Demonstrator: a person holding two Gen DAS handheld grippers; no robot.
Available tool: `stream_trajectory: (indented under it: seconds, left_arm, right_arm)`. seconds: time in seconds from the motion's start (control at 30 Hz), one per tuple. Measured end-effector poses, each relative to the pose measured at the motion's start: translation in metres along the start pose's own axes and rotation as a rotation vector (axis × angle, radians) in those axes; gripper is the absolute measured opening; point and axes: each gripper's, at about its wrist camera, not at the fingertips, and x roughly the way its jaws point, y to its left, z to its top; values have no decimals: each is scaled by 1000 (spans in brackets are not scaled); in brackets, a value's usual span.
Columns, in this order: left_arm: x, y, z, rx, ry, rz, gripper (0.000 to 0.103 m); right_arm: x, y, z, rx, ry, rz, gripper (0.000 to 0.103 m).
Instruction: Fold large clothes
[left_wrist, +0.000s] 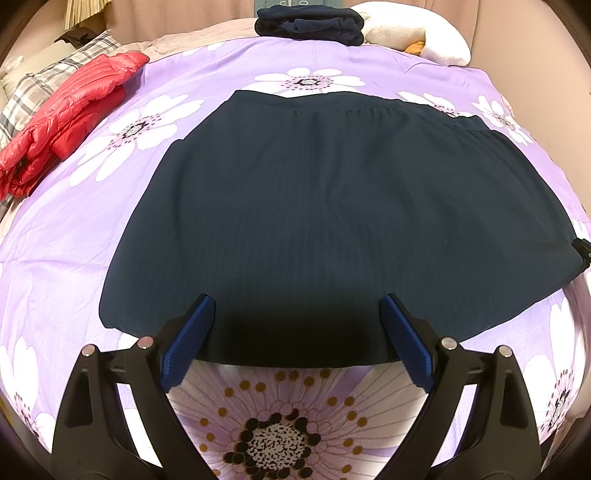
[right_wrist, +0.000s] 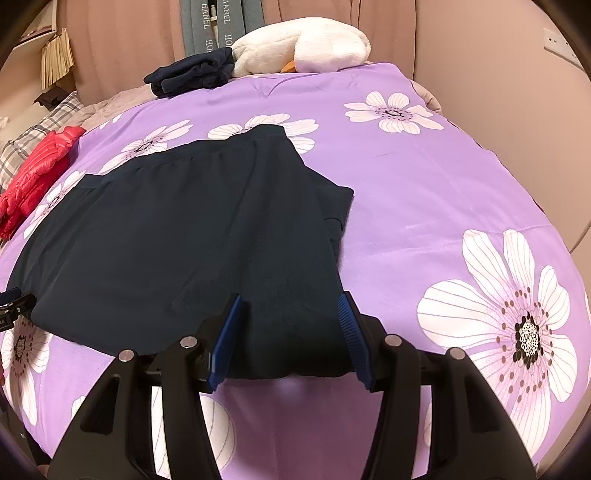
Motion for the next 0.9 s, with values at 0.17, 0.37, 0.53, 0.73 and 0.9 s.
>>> stream_trajectory:
  seconds: [0.17,0.37,0.53,0.73,0.9]
  left_arm:
    - [-1,0,-1,0,0,0,93]
    - [-1,1,0,1,0,-1,93]
    - [-1,5,0,-3,1,-2,93]
    - [-10,22,-3,-33,1,2,93]
    - [-17,50,4,-80,-11,43,93]
  right_arm:
    - [1,-2,0,3,0,0,54]
    - [0,-6,-2,24,5,-8,57]
    - [-1,-9,-3,31,5,-14,57]
    - [-10,-15,-1,42,-2,-57,57]
    - [-16,-21,1,65,-19,-71,57]
